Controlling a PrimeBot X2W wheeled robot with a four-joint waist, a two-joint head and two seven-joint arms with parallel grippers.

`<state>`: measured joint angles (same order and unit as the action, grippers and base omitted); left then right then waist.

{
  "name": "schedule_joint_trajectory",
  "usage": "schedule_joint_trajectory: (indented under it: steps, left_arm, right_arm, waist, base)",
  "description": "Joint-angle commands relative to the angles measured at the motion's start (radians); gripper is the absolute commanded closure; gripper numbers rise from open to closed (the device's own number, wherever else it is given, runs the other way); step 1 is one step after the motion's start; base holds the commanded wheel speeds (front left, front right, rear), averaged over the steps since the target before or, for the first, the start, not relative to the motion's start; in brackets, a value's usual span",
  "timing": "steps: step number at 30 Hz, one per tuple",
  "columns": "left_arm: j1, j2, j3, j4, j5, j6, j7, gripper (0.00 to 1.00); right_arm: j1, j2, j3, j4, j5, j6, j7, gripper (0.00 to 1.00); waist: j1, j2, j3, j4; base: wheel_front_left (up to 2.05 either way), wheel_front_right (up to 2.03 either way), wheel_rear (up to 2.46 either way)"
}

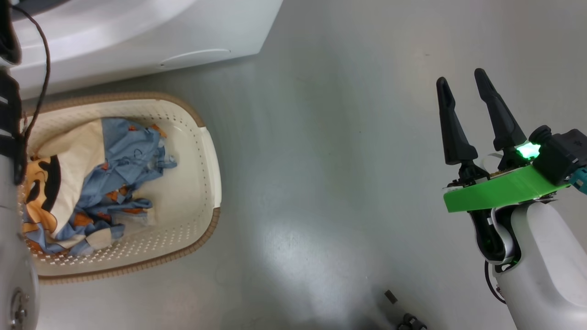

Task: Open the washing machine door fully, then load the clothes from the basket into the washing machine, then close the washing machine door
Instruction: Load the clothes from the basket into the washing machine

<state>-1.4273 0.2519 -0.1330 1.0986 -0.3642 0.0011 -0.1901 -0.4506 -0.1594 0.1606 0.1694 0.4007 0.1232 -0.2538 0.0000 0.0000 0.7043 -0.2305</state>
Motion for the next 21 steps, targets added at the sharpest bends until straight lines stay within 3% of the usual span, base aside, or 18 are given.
schedule_joint_trajectory:
  steps: [1,10,21]
  left_arm:
    - [-0.023,0.036,0.000,-0.013,0.015,0.005,0.003,0.00]
    - [-0.025,0.017,-0.022,0.118,0.008,-0.031,-0.015,0.00]
    - [0.157,0.001,-0.019,0.052,0.005,-0.062,-0.071,0.00]
  right_arm:
    - [0.014,-0.005,0.018,-0.016,-0.010,0.008,-0.008,0.00]
    - [0.016,-0.001,0.031,0.004,-0.006,0.008,-0.008,0.00]
    - [0.034,-0.011,0.041,0.027,0.001,0.008,-0.008,0.00]
  waist:
    - [0.0000,0.0000,-0.005,0.002]
    - [0.0000,0.0000,-0.078,0.009]
    - [0.0000,0.0000,-0.203,0.053]
  base:
    - [0.00,0.00,0.00]
    - [0.00,0.00,0.00]
    - [0.00,0.00,0.00]
